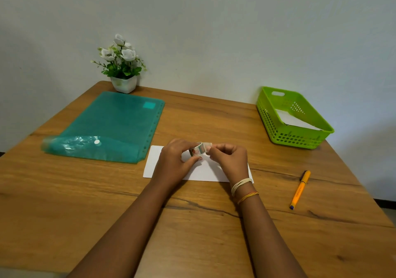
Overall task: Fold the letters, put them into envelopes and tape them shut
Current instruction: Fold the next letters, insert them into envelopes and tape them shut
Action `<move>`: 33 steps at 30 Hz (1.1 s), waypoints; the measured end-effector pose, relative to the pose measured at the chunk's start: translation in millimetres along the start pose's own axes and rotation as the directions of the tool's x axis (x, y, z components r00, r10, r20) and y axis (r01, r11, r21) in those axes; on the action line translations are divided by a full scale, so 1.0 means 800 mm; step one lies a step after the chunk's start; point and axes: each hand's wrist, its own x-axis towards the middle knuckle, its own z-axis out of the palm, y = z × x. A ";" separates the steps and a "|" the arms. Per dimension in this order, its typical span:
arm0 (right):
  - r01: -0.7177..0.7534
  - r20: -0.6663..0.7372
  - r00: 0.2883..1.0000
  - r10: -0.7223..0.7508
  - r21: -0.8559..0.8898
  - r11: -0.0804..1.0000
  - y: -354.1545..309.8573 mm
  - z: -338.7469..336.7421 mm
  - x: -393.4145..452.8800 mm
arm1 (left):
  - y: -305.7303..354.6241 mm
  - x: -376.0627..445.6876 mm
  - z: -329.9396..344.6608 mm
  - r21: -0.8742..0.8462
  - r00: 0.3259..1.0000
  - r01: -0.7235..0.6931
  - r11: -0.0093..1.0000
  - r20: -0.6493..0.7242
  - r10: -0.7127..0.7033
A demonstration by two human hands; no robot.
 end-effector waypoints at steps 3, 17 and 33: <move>-0.148 0.039 0.989 0.143 0.197 0.969 -0.006 -0.006 0.001 | 0.002 -0.001 0.000 -0.003 1.000 0.000 1.000 0.000 0.000; -0.370 0.131 0.918 0.373 0.622 0.691 -0.013 -0.031 0.010 | -0.001 0.063 0.025 0.270 0.989 0.042 0.962 0.124 -0.078; -0.252 0.009 0.954 0.299 0.564 0.786 -0.017 -0.036 0.014 | 0.038 0.046 0.054 0.034 0.971 -0.235 0.971 0.050 0.233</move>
